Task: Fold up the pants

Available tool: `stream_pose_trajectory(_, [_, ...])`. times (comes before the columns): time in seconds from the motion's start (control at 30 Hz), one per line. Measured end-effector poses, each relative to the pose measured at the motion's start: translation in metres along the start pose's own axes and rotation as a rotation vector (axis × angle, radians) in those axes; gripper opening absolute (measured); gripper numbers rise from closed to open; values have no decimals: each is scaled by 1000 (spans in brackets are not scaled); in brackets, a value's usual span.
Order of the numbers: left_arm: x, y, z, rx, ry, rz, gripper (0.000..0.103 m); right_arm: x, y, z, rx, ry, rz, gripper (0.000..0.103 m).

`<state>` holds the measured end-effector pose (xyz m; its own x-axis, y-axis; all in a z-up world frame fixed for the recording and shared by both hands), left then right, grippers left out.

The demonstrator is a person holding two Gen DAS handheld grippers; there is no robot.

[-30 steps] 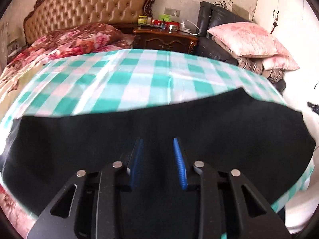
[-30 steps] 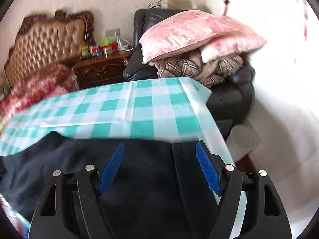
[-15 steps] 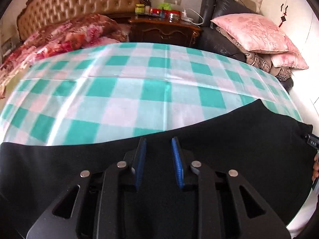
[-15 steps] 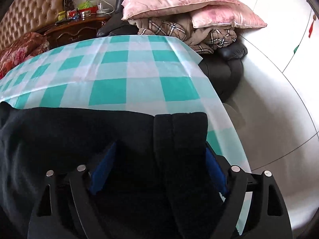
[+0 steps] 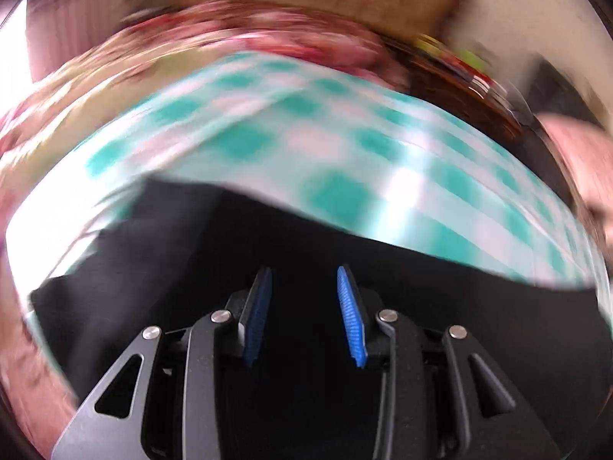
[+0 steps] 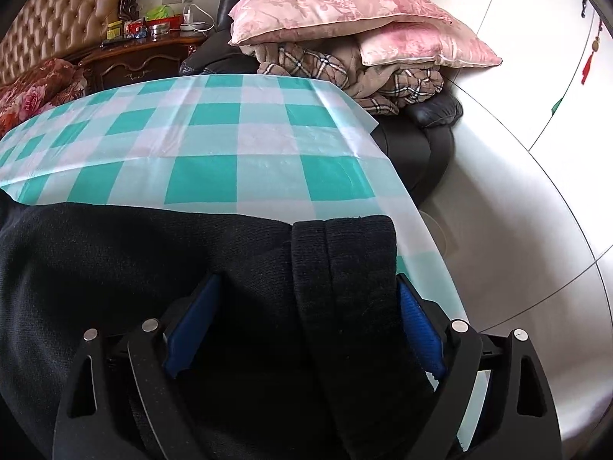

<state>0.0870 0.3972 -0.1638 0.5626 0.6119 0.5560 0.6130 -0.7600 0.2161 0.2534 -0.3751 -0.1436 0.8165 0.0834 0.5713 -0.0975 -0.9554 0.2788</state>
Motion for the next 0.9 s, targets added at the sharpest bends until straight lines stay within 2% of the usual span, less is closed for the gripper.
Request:
stream_pose_trajectory(0.03, [6, -22, -6, -61, 8, -63, 22, 0, 0, 0, -1, 2, 0, 86])
stream_pose_trajectory(0.1, [11, -33, -19, -64, 46, -64, 23, 0, 0, 0, -6, 6, -2, 86])
stream_pose_trajectory(0.17, [13, -32, -36, -26, 118, -8, 43, 0, 0, -1, -14, 11, -2, 87])
stream_pose_trajectory(0.2, [12, -30, -40, -3, 146, 11, 62, 0, 0, -1, -19, 12, -3, 88])
stream_pose_trajectory(0.23, [11, -30, -41, 23, 179, 38, 65, 0, -1, -2, -26, 13, -4, 88])
stream_pose_trajectory(0.27, [8, -31, -37, 49, 171, 56, 66, 0, -1, -2, -31, 16, -7, 88])
stream_pose_trajectory(0.33, [1, -42, -17, 125, 97, 57, 66, 0, -1, -2, -35, 16, -7, 88])
stream_pose_trajectory(0.4, [2, -49, -22, 104, 133, 32, 66, 0, -1, -2, -34, 15, -3, 88])
stream_pose_trajectory(0.47, [4, -51, -30, 138, 150, 34, 65, 0, -1, -2, -32, 16, 1, 88])
stream_pose_trajectory(0.5, [3, -51, -34, 144, 148, 30, 59, 0, -1, -3, -34, 16, 2, 88])
stream_pose_trajectory(0.53, [1, -48, -42, 99, 155, 12, 51, 0, -1, -2, -38, 16, 0, 88])
stream_pose_trajectory(0.57, [-2, -41, -53, 47, 176, 17, 49, 0, -1, -3, -43, 18, -2, 88])
stream_pose_trajectory(0.63, [-10, -21, -74, 25, 230, 101, 42, 0, -2, -3, -48, 22, -6, 88])
stream_pose_trajectory(0.7, [-19, 0, -87, -10, 250, 162, 42, 1, -1, -5, -44, 31, 1, 88])
stream_pose_trajectory(0.83, [-52, 57, -93, -143, 189, 250, 41, 1, 1, -18, -66, 78, 17, 88])
stream_pose_trajectory(0.9, [-75, 86, -93, -190, 151, 299, 41, -3, 1, -42, -90, 104, 68, 89])
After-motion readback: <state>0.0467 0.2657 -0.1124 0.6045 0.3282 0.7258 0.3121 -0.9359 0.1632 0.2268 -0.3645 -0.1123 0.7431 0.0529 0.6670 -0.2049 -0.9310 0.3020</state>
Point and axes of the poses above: each gripper's, at about its wrist camera, not at the fingertips, and z roughly the way its jaws point, y to its right, x to its top, the point moved 5 cm from there along z, roughly the way its jaws point, and after that the axes turned 3 degrees about -z, right-handed, at the moved point
